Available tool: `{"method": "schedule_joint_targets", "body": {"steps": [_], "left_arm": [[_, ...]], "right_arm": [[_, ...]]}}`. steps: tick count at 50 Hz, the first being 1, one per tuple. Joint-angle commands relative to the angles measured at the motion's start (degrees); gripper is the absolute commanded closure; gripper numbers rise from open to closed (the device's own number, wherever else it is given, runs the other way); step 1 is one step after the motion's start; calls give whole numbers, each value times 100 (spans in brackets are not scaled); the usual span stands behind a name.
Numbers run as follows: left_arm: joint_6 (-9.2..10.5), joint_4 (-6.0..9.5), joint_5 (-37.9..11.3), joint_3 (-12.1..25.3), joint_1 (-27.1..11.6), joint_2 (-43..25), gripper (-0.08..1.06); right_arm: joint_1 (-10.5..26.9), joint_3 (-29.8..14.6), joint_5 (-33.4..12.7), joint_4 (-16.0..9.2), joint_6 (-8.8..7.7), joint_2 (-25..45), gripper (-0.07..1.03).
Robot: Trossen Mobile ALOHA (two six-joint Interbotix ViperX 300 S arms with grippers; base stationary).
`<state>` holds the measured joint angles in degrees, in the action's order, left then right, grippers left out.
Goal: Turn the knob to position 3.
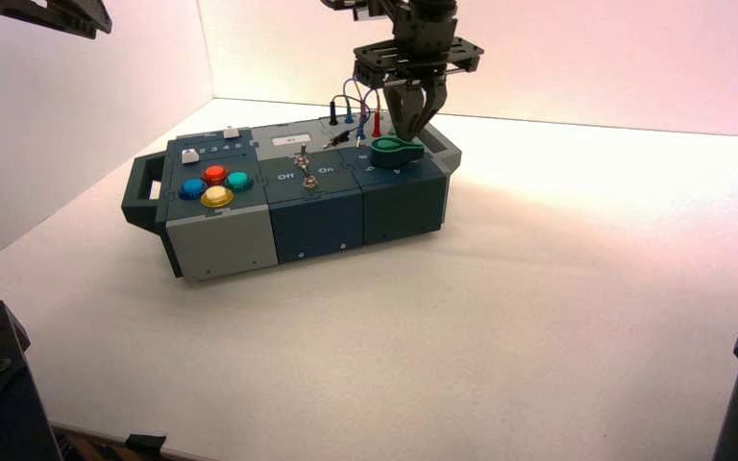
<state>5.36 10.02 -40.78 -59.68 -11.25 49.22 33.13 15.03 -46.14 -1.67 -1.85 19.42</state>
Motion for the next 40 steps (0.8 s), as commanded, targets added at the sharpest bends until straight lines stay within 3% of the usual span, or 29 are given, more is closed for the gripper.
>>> {"method": "schedule_joint_targets", "body": {"steps": [1,28,40], "left_arm": [[26,18,26,176,35,-9,79],[26,18,0,176,35,-9,79],[26,18,-9,167,35,0,79]], "right_arm": [[9,-53,18,-9,0,-281,99],[9,-396,-176,237,44,-325,99],[18,-272,-334,237,141,-747,99]]}}
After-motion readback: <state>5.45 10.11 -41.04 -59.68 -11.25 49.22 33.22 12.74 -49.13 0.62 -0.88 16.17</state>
